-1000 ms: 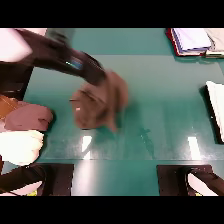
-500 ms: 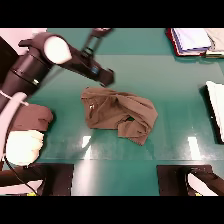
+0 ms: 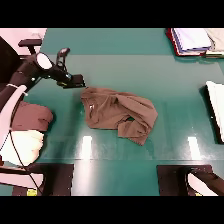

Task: Fold the shirts.

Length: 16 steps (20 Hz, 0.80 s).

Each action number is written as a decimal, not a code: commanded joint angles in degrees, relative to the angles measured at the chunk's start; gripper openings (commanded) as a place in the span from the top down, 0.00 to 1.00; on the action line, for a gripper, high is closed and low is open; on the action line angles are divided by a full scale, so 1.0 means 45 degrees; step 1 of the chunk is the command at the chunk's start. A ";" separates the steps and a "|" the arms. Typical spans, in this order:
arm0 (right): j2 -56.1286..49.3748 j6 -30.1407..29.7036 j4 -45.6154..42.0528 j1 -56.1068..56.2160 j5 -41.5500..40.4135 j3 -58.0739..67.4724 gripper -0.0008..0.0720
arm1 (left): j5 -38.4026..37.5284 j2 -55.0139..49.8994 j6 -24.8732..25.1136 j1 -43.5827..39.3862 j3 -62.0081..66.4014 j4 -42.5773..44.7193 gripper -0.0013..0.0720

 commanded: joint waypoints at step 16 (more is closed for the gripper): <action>-0.2531 -0.0010 -0.1375 -0.0063 0.5061 -0.0826 0.96 | 0.0034 -0.0772 0.1205 0.0287 0.2827 -0.0248 0.95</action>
